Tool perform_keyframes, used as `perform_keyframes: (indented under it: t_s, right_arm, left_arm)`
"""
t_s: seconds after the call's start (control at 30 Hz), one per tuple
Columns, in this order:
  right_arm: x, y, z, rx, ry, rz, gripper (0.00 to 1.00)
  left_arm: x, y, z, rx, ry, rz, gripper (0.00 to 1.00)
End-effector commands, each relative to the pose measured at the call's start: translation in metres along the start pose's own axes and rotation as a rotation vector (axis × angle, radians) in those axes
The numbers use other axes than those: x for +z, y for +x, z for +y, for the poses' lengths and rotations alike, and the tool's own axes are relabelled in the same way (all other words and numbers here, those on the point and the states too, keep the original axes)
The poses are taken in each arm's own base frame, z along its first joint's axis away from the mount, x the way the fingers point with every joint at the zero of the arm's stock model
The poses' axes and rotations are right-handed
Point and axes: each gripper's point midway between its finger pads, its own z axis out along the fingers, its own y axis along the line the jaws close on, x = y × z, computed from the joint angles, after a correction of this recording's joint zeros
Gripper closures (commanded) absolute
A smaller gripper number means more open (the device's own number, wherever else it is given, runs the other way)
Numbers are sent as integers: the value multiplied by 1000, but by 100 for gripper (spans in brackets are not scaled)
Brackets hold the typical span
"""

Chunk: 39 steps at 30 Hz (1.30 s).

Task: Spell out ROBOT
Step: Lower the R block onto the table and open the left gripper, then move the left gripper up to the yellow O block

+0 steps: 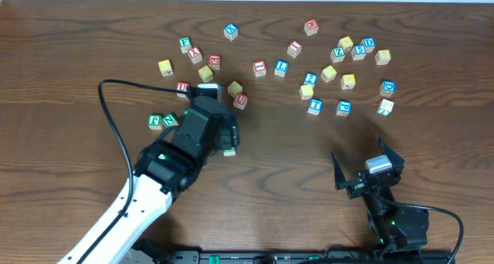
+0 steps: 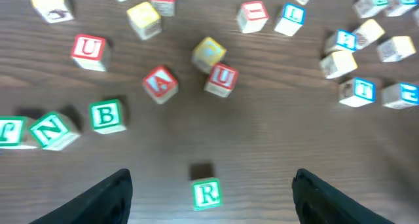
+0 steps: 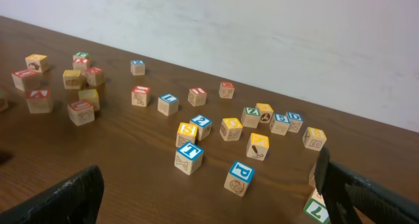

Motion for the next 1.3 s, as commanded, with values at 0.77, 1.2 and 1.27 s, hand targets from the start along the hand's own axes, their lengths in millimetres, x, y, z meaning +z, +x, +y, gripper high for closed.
perform_keyframes:
  t_s: [0.77,1.2,1.27]
  right_arm:
    - [0,1,-1,11,6,0,1]
    - [0,1,-1,11,6,0,1]
    - [0,1,-1,11,6,1,1]
  left_arm:
    - [59,-148,40,436,48,285,12]
    - [147,-125,78,475,38,374,12]
    - [152,-116,80,524,51,404,12]
